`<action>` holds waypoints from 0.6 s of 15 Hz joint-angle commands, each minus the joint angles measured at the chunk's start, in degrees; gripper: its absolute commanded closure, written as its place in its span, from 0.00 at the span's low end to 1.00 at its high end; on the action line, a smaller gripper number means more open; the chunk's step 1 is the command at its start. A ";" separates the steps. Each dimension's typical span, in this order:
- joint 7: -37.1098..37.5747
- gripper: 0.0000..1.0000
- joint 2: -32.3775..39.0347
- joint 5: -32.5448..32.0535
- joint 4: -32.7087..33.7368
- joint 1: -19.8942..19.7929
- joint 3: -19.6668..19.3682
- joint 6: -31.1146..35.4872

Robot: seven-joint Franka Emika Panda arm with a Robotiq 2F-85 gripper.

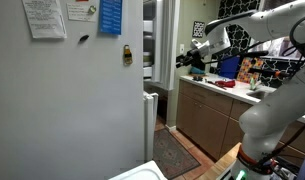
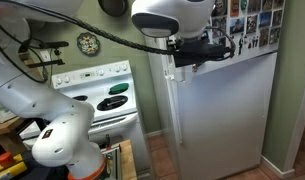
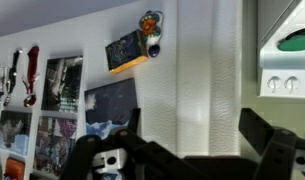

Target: Open the top fridge door

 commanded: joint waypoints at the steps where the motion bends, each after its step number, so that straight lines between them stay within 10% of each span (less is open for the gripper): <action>1: -0.92 0.00 -1.03 -0.68 -0.45 -0.85 0.71 4.79; 9: -1.49 0.00 0.24 1.98 -0.67 0.32 1.72 12.63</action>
